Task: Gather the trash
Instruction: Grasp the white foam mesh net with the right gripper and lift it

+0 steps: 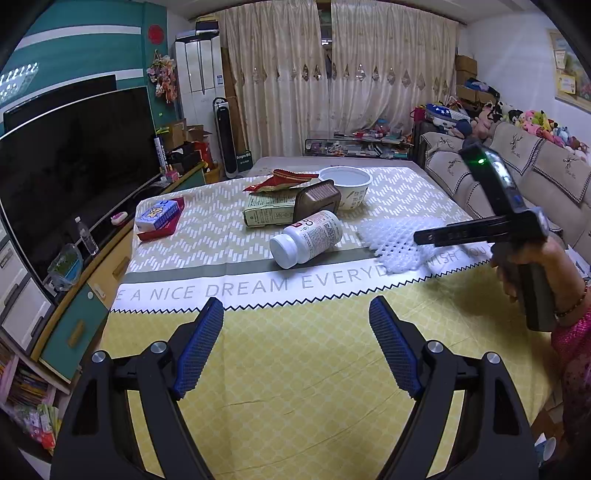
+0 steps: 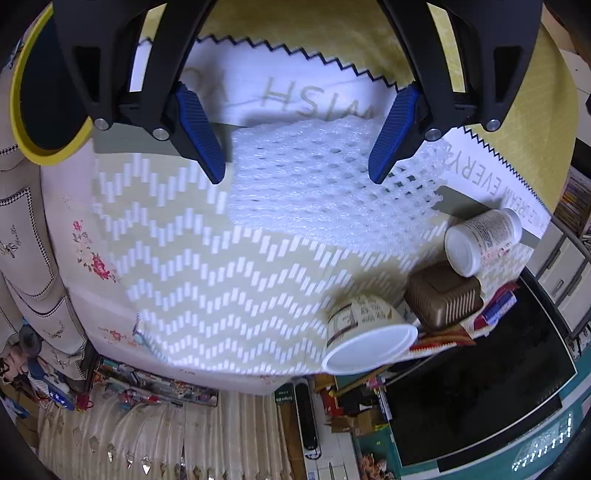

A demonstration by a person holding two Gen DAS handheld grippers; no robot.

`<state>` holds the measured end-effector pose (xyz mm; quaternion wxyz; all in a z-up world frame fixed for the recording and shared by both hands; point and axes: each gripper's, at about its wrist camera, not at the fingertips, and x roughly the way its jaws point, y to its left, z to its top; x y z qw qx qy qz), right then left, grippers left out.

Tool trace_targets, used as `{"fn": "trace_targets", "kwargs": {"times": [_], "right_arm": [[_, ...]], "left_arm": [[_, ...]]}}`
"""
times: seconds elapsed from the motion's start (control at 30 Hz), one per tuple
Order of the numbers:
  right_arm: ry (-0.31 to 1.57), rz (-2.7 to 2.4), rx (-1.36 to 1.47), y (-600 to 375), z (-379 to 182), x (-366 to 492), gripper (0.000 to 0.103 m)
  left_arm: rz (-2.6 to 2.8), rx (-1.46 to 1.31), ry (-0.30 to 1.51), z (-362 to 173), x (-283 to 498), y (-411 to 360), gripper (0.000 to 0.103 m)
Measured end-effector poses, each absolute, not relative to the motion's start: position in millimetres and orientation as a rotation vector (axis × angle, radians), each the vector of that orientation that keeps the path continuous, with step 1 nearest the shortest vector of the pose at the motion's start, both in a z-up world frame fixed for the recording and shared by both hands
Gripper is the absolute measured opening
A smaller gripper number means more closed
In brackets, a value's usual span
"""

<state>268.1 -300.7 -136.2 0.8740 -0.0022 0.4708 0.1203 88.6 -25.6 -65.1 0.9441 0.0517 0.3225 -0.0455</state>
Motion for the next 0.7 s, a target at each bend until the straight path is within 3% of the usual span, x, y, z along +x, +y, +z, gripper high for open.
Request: {"fn": "trace_targets", "kwargs": {"times": [0.07, 0.23, 0.4, 0.7], "right_arm": [[0.978, 0.242, -0.027, -297, -137, 266, 0.075], [0.952, 0.225, -0.059, -292, -133, 259, 0.05], [0.908, 0.237, -0.044, -293, -124, 247, 0.031], [0.831, 0.236, 0.023, -314, -98, 215, 0.027]], "left_arm": [[-0.09, 0.108, 0.658, -66, 89, -25, 0.08], [-0.094, 0.1, 0.669, -69, 92, -26, 0.08], [-0.101, 0.11, 0.671, -71, 93, -31, 0.08], [-0.101, 0.118, 0.666, -70, 92, -34, 0.08]]}}
